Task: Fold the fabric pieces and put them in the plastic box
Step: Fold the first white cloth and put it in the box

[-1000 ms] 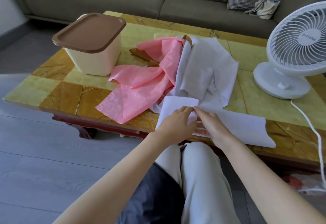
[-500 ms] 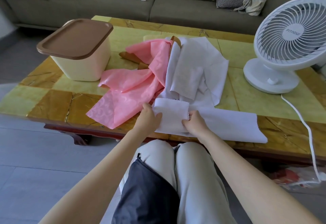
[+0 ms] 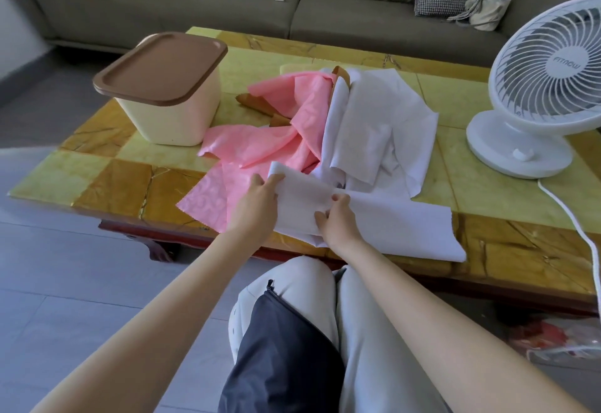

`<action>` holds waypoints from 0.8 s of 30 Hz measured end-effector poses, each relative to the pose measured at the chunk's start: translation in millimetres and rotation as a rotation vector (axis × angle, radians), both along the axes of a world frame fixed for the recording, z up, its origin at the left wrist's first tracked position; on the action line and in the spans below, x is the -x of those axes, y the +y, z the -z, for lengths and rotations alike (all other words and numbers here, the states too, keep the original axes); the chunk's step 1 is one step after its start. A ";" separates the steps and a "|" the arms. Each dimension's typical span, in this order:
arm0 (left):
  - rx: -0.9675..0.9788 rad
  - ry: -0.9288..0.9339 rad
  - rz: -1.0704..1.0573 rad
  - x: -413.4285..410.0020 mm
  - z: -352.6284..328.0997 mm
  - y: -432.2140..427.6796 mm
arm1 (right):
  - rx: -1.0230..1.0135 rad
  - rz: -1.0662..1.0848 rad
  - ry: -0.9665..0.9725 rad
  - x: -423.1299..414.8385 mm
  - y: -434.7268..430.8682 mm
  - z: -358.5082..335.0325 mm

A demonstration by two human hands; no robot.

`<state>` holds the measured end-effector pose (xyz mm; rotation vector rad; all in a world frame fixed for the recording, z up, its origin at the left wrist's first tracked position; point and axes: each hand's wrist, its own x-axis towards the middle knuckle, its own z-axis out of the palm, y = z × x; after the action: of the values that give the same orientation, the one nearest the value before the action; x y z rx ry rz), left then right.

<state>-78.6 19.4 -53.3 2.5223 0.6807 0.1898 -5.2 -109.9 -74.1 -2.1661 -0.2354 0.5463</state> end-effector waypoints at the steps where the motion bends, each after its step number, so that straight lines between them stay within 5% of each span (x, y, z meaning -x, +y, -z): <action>1: -0.004 0.044 -0.024 7.0 2.2 6.6 | 0.007 -0.036 -0.014 4.0 6.3 0.7; 8: 0.023 0.149 -0.094 24.9 15.8 17.7 | 0.071 -0.185 -0.120 10.8 15.8 1.4; 13: -0.135 0.115 -0.110 13.8 11.4 8.3 | 0.215 -0.351 -0.314 -6.9 -16.7 0.5; 18: -0.114 0.018 0.183 -16.7 3.7 -34.1 | 0.459 -0.446 -0.370 -47.0 -83.9 -1.4; 24: -0.164 0.165 0.429 -49.6 16.5 -84.4 | 0.534 -0.348 -0.286 -77.6 -126.7 -10.4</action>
<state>-29.0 -65.0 -69.9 2.7937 0.1752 -0.1206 72.4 -236.6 -63.7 -2.7467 -0.6988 0.5310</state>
